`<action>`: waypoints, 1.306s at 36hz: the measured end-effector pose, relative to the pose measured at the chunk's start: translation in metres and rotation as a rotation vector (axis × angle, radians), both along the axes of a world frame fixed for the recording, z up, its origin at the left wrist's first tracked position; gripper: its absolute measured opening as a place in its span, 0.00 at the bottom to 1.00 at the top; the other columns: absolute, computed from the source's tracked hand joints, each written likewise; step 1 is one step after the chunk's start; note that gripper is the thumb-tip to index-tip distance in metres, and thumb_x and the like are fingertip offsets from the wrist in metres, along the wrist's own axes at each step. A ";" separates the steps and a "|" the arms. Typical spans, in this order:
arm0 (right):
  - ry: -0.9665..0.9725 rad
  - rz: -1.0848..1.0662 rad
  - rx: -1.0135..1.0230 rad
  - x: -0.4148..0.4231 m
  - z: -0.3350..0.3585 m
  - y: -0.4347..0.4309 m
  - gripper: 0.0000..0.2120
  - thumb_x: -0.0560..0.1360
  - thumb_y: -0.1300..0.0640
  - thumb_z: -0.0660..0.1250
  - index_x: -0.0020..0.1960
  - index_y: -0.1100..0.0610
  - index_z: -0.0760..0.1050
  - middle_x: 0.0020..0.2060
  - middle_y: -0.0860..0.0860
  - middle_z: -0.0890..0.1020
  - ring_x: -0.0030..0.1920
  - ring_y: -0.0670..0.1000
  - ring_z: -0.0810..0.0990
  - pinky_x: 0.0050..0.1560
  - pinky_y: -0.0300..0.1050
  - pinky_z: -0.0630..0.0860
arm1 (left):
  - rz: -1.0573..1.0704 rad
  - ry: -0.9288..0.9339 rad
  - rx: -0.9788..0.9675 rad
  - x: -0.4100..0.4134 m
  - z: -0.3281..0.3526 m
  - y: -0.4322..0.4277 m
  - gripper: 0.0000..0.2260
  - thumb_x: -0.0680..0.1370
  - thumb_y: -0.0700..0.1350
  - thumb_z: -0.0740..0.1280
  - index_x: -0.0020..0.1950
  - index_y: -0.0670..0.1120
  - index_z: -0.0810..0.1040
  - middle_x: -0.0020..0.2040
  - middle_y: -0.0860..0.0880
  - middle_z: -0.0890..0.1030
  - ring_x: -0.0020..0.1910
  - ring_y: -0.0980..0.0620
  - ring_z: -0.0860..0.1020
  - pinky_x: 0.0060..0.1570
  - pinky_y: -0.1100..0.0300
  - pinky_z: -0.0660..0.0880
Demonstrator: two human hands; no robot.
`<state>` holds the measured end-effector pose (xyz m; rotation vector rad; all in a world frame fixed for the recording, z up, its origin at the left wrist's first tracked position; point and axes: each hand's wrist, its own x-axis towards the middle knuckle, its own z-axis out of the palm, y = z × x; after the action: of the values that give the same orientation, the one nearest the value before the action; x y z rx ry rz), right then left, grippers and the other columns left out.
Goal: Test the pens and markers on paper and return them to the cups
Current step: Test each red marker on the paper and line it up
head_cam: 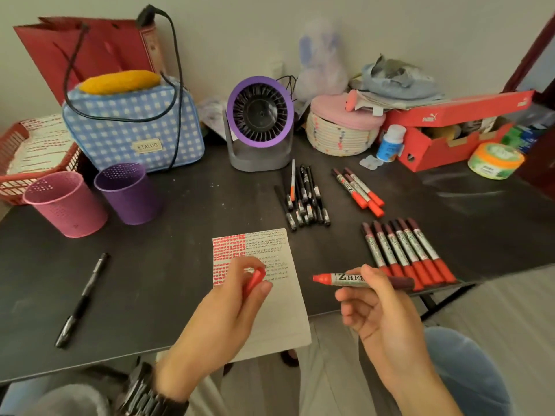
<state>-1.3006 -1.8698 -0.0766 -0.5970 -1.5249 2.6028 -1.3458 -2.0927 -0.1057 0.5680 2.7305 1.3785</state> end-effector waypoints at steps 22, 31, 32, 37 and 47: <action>0.046 0.062 0.127 0.016 -0.001 -0.004 0.16 0.66 0.43 0.71 0.43 0.55 0.85 0.35 0.61 0.84 0.30 0.52 0.80 0.29 0.41 0.77 | -0.115 0.058 0.038 0.010 0.004 0.027 0.10 0.78 0.64 0.63 0.58 0.65 0.74 0.53 0.61 0.80 0.45 0.52 0.77 0.40 0.69 0.72; 0.047 0.112 0.136 0.015 -0.004 -0.005 0.16 0.66 0.45 0.75 0.43 0.57 0.86 0.34 0.60 0.83 0.31 0.51 0.79 0.30 0.40 0.76 | -0.128 0.069 0.106 0.012 0.014 0.034 0.08 0.80 0.54 0.68 0.59 0.62 0.77 0.53 0.61 0.82 0.46 0.52 0.79 0.41 0.65 0.74; 0.044 0.124 0.142 0.014 -0.004 -0.003 0.17 0.64 0.44 0.77 0.44 0.57 0.86 0.34 0.59 0.83 0.31 0.51 0.79 0.30 0.40 0.76 | -0.124 0.058 0.128 0.011 0.015 0.033 0.09 0.80 0.53 0.69 0.59 0.62 0.78 0.53 0.61 0.82 0.47 0.51 0.79 0.41 0.64 0.75; 0.062 0.233 0.205 0.010 -0.003 0.006 0.34 0.54 0.34 0.84 0.50 0.58 0.87 0.32 0.55 0.81 0.31 0.48 0.78 0.31 0.38 0.75 | -0.120 0.024 0.184 0.011 0.020 0.028 0.09 0.78 0.51 0.70 0.57 0.61 0.80 0.51 0.60 0.83 0.49 0.50 0.80 0.42 0.61 0.75; 0.170 0.477 0.417 0.002 0.003 0.013 0.25 0.64 0.37 0.80 0.56 0.48 0.87 0.32 0.52 0.83 0.33 0.47 0.79 0.35 0.38 0.76 | -0.116 0.085 0.091 0.010 0.025 0.012 0.08 0.78 0.50 0.70 0.56 0.60 0.81 0.49 0.60 0.81 0.46 0.50 0.79 0.42 0.69 0.72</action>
<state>-1.2983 -1.8564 -0.0733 0.0328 -2.2783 2.4045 -1.3361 -2.0807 -0.0811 0.7944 2.6612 1.4892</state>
